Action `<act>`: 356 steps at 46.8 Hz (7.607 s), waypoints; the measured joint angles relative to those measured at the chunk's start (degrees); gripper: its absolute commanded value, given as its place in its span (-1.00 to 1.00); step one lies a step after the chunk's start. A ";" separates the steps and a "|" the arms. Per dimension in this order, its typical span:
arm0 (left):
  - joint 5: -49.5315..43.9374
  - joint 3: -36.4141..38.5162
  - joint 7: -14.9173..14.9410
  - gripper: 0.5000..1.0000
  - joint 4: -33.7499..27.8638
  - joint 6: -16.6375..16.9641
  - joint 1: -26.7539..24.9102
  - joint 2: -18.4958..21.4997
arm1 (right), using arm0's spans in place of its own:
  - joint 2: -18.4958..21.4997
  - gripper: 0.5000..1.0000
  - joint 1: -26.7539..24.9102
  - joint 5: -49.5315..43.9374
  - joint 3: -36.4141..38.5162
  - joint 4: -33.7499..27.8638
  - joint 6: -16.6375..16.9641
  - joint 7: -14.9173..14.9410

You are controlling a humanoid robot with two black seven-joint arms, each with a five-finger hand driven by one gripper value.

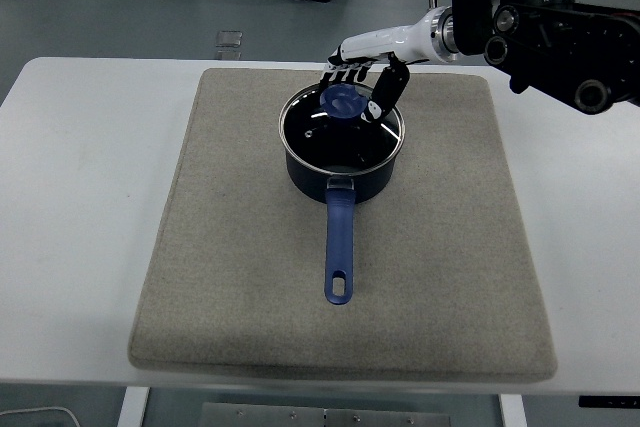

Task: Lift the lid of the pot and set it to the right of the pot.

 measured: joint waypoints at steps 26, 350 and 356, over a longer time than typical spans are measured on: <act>0.00 0.00 0.00 1.00 0.00 0.00 0.00 0.00 | 0.07 -0.40 0.10 -0.05 0.03 0.00 0.00 0.05; 0.00 0.00 0.00 1.00 0.00 0.00 -0.01 0.00 | -13.18 0.64 -15.24 34.86 13.59 -3.74 -9.62 -0.08; 0.00 0.00 0.00 1.00 0.00 0.00 0.01 0.00 | -11.32 0.64 -17.41 39.31 16.65 -5.19 -11.81 -0.18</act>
